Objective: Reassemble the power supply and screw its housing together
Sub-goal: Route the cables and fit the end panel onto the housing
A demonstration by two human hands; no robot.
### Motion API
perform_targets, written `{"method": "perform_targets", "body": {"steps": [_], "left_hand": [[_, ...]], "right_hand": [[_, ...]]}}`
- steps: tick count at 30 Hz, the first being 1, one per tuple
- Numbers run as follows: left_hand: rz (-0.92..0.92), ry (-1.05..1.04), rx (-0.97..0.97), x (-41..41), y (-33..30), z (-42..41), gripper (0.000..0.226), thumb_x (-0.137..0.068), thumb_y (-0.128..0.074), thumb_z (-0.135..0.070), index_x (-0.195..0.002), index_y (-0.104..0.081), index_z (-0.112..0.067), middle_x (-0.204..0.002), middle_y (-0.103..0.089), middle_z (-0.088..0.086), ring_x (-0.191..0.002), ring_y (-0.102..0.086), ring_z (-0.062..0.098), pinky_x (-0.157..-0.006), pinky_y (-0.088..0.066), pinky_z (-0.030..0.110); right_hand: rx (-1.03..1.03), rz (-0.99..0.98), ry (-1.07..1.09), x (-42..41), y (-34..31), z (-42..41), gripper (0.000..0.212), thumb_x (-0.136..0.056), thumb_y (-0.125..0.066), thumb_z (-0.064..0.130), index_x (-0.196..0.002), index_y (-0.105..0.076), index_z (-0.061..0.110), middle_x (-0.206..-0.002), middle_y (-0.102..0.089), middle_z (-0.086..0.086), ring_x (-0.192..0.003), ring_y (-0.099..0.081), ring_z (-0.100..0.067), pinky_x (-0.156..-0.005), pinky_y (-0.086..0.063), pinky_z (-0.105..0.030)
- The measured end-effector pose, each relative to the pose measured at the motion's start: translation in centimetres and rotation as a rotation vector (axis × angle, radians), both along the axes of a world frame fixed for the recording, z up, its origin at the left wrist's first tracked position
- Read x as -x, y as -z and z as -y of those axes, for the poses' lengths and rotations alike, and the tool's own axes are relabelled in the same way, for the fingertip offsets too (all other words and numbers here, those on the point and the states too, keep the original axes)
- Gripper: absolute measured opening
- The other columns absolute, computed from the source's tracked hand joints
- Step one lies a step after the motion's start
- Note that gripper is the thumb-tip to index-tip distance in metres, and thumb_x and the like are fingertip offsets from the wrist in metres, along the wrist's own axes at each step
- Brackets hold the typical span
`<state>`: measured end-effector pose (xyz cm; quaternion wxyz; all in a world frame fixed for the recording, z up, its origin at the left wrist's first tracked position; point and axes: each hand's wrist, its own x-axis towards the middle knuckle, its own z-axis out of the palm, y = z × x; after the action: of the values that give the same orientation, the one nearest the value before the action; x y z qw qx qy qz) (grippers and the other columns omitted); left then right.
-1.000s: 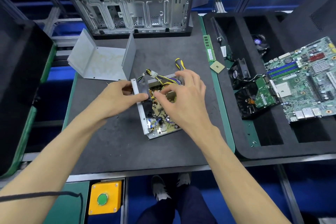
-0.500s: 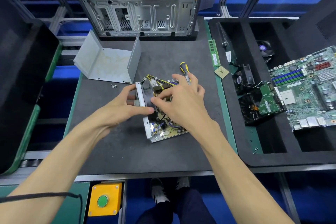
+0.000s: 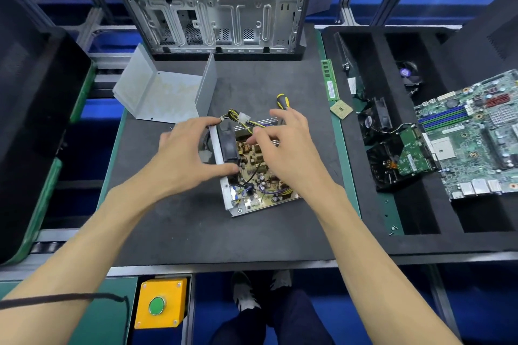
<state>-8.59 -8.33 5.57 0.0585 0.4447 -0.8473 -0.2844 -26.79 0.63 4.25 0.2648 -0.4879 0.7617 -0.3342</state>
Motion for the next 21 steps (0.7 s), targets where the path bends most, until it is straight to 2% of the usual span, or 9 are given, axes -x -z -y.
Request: {"method": "perform_targets", "body": {"steps": [5,8,10,12,13,15,16,18,21], "left_hand": [[-0.013,0.072,0.081,1.0,-0.6,1.1,0.089,-0.059,-0.091,-0.052,-0.133,-0.054,-0.019,-0.128,-0.056,-0.002,-0.125,-0.041,0.018,-0.105,-0.029,0.035],[-0.031,0.078,0.046,1.2,-0.6,1.6,0.089,-0.054,-0.092,-0.058,-0.127,-0.056,-0.021,-0.123,-0.058,-0.004,-0.118,-0.044,0.014,-0.101,-0.032,0.03],[-0.158,0.014,-0.04,1.1,-1.1,2.4,0.086,-0.054,-0.092,-0.059,-0.124,-0.058,-0.022,-0.119,-0.061,-0.005,-0.111,-0.052,0.008,-0.097,-0.036,0.018],[-0.305,-0.063,-0.118,1.0,-1.8,3.5,0.079,-0.057,-0.087,-0.066,-0.119,-0.061,-0.025,-0.109,-0.065,-0.012,-0.1,-0.059,-0.004,-0.087,-0.038,0.003],[-0.372,-0.11,-0.147,1.1,-2.1,3.9,0.071,-0.059,-0.083,-0.069,-0.112,-0.065,-0.027,-0.101,-0.067,-0.015,-0.093,-0.06,-0.01,-0.082,-0.039,0.0],[-0.466,-0.187,-0.209,1.5,-2.4,4.6,0.051,-0.064,-0.067,-0.072,-0.093,-0.071,-0.03,-0.087,-0.072,-0.017,-0.082,-0.063,-0.01,-0.077,-0.043,0.003],[-0.475,-0.202,-0.247,1.6,-2.5,4.9,0.051,-0.067,-0.062,-0.074,-0.086,-0.074,-0.029,-0.085,-0.074,-0.016,-0.082,-0.064,-0.006,-0.081,-0.045,0.01],[-0.402,-0.177,-0.331,1.7,-2.3,4.9,0.06,-0.07,-0.056,-0.08,-0.085,-0.078,-0.025,-0.09,-0.078,-0.01,-0.092,-0.068,0.007,-0.091,-0.046,0.025],[-0.267,-0.178,-0.336,1.8,-1.5,3.7,0.072,-0.069,-0.049,-0.088,-0.091,-0.079,-0.027,-0.101,-0.077,-0.004,-0.107,-0.067,0.016,-0.094,-0.046,0.031]], "right_hand": [[0.048,0.048,0.04,0.9,-0.2,-0.6,0.036,-0.106,-0.05,0.036,-0.095,-0.082,0.025,-0.144,-0.051,0.002,-0.144,-0.029,-0.007,-0.109,-0.03,-0.027],[0.055,0.0,0.004,1.1,-0.2,-1.2,0.032,-0.104,-0.055,0.039,-0.102,-0.081,0.021,-0.144,-0.051,0.001,-0.145,-0.028,-0.008,-0.106,-0.022,-0.019],[0.059,0.016,-0.008,1.1,-0.2,-1.5,0.029,-0.101,-0.059,0.041,-0.103,-0.08,0.021,-0.143,-0.051,0.0,-0.145,-0.028,-0.009,-0.112,-0.024,-0.023],[0.054,0.041,-0.022,1.0,-0.4,-1.7,0.026,-0.098,-0.063,0.044,-0.101,-0.079,0.024,-0.143,-0.052,0.001,-0.147,-0.027,-0.01,-0.12,-0.025,-0.036],[0.052,0.052,-0.026,0.9,-0.5,-1.8,0.025,-0.097,-0.064,0.046,-0.1,-0.078,0.027,-0.143,-0.052,0.002,-0.147,-0.027,-0.011,-0.121,-0.024,-0.04],[0.06,0.085,-0.023,0.8,-1.0,-1.9,0.023,-0.095,-0.064,0.05,-0.094,-0.077,0.032,-0.144,-0.052,0.004,-0.148,-0.026,-0.011,-0.122,-0.022,-0.044],[0.074,0.103,-0.025,0.8,-1.3,-1.9,0.022,-0.096,-0.063,0.051,-0.09,-0.076,0.034,-0.145,-0.052,0.005,-0.149,-0.025,-0.011,-0.123,-0.019,-0.046],[0.134,0.107,-0.043,0.8,-1.6,-1.8,0.029,-0.097,-0.06,0.051,-0.087,-0.078,0.03,-0.144,-0.053,0.006,-0.149,-0.025,-0.009,-0.124,-0.016,-0.049],[0.174,0.08,-0.084,0.7,-1.7,-1.7,0.036,-0.096,-0.057,0.05,-0.087,-0.081,0.024,-0.14,-0.058,0.008,-0.146,-0.032,-0.007,-0.123,-0.013,-0.048]]}}
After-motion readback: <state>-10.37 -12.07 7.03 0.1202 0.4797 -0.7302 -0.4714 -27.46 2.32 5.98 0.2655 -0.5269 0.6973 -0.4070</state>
